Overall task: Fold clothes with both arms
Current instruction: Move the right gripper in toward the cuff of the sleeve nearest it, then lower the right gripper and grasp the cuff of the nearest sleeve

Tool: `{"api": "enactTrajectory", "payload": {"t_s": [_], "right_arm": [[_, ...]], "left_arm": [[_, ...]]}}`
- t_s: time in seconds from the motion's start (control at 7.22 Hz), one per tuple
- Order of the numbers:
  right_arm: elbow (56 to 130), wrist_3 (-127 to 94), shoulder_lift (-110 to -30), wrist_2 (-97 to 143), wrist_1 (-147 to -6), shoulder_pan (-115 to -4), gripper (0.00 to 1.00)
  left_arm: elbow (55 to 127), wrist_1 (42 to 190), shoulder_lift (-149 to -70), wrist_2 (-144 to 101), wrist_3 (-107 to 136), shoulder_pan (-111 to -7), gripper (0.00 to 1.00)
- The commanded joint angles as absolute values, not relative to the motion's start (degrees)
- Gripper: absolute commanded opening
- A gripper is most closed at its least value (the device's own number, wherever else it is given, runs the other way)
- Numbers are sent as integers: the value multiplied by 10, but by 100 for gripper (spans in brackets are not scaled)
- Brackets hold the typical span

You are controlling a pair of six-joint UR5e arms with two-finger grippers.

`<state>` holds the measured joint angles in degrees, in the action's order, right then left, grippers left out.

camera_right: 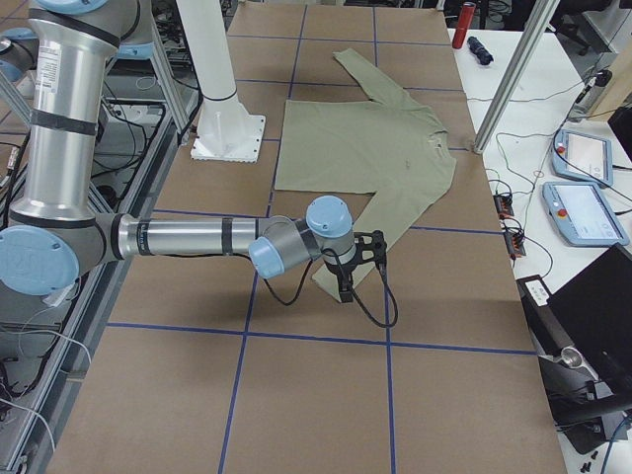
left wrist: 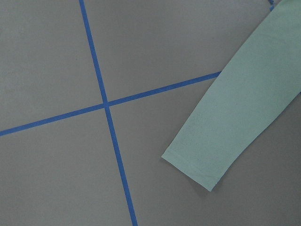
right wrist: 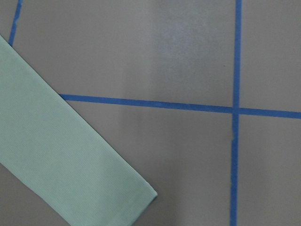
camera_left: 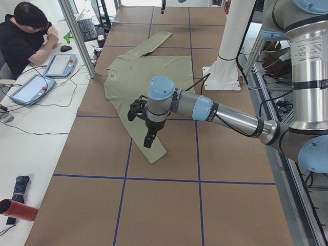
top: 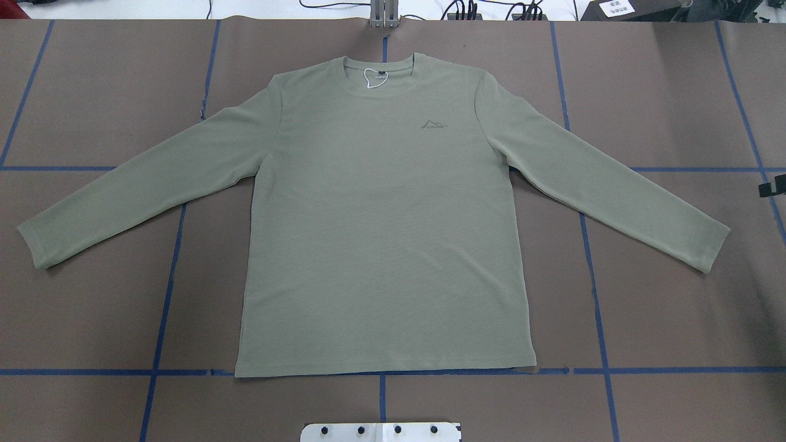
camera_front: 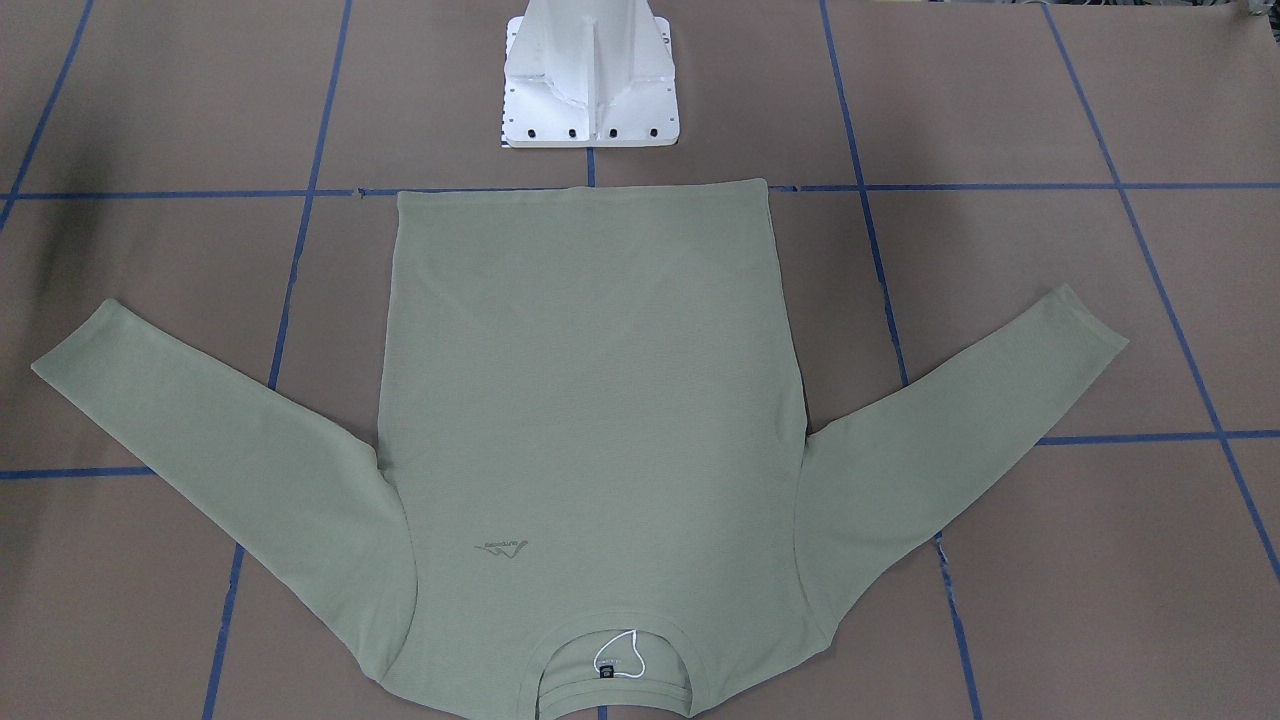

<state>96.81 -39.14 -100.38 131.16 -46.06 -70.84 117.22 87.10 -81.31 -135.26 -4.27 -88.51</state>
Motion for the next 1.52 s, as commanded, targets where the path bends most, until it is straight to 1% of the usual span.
{"api": "enactTrajectory", "payload": {"t_s": [0.0,0.14,0.28,1.11,1.39], "right_arm": [[865,-494,-976,1231,-326,-623,95],[820,-493,-962,1224,-309,-617,91],[803,-494,-962,1223,-301,-616,89],[801,-494,-965,1229,-300,-596,81],[803,-494,-969,1230,-300,-594,73]], "left_arm": [[1172,872,-813,-1354,-45,-885,100],[1172,872,-813,-1354,-45,-885,100],[1173,872,-813,-1354,-44,-885,100],[1172,872,-813,-1354,-45,-885,100],[1172,872,-813,-1354,-45,-885,100]]}}
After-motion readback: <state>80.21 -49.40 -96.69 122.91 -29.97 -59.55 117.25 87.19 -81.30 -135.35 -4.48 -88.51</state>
